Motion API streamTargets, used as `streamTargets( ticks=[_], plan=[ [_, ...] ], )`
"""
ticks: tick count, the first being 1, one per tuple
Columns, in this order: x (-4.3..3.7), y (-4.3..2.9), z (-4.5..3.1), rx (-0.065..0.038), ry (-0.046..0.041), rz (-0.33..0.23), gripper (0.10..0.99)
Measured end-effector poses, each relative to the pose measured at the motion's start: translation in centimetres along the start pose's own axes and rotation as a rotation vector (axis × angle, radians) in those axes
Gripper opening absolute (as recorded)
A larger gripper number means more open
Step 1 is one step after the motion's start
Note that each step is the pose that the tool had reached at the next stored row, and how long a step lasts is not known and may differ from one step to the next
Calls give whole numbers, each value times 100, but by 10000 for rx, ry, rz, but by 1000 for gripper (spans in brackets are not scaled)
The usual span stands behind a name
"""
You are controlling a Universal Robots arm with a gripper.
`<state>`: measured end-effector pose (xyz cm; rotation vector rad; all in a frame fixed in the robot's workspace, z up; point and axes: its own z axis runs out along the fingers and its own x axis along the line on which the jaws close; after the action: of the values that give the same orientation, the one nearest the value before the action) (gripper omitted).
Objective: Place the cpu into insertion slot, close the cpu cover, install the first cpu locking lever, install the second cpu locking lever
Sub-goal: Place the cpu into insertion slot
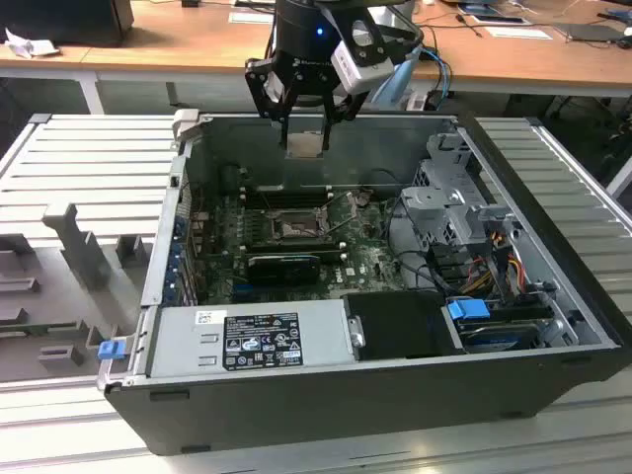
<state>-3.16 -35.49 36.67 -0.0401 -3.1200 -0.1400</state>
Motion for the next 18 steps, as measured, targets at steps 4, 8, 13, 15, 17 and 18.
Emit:
streamTargets(
  ticks=[4, 8, 13, 15, 17, 18],
  plan=[
    [0, 0, 1, -8, -39, 426, 529],
    [0, -1, 8, -22, -106, 1188, 529],
    [-1, -3, 37, -32, -154, 1712, 529],
    [-1, -4, 42, -42, -197, 2195, 529],
    [-1, -3, 47, -55, -254, 2818, 529],
    [-1, -2, 47, -57, -272, 3035, 529]
  ],
)
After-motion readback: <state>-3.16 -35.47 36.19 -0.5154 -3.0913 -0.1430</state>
